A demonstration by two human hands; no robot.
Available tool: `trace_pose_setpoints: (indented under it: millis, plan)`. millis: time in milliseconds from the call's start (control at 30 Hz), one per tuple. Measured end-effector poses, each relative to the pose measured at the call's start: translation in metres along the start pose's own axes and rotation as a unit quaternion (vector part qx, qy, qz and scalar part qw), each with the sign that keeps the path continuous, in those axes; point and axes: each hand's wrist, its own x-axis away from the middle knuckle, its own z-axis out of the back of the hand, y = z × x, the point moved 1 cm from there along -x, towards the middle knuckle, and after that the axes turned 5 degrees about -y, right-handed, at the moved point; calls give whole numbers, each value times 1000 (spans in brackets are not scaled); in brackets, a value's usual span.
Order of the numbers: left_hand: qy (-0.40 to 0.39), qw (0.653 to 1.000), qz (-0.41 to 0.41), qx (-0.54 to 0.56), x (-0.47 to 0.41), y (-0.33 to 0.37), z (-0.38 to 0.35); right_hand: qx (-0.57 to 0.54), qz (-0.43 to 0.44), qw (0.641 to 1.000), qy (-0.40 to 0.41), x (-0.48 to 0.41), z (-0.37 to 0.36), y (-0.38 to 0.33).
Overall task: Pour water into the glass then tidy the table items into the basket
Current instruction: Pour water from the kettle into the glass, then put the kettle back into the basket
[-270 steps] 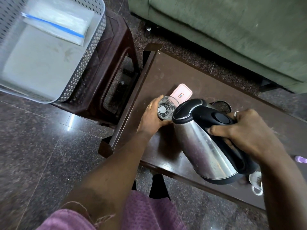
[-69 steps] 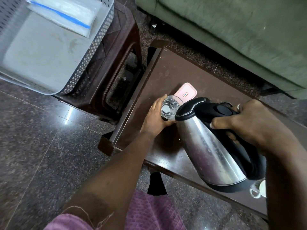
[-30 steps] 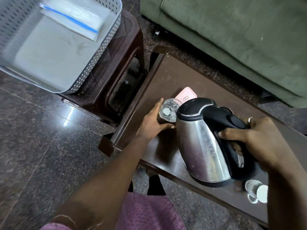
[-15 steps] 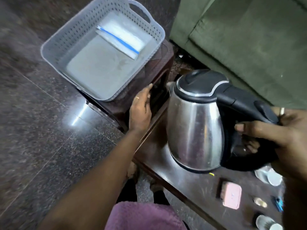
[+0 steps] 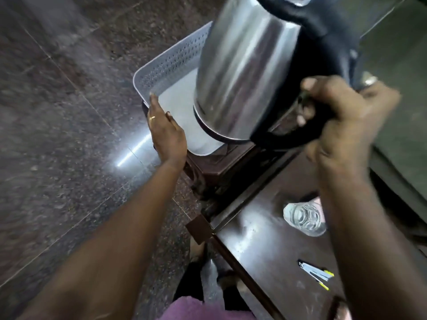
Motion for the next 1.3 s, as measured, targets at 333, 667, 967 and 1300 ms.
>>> trace_pose_setpoints:
  millis: [333, 667, 967, 1300]
  plan:
    - [-18, 1000, 22, -2, 8, -8, -10, 109, -79, 990, 38, -34, -62, 107]
    - [-12, 1000, -1, 7, 8, -13, -14, 139, -95, 983, 67, -22, -86, 139]
    - [-32, 996, -35, 74, 24, -1, -12, 231, -57, 971, 11, -5, -79, 138]
    - [-154, 966, -149, 144, 193, 43, -68, 436, -130, 877, 155, 80, 101, 118]
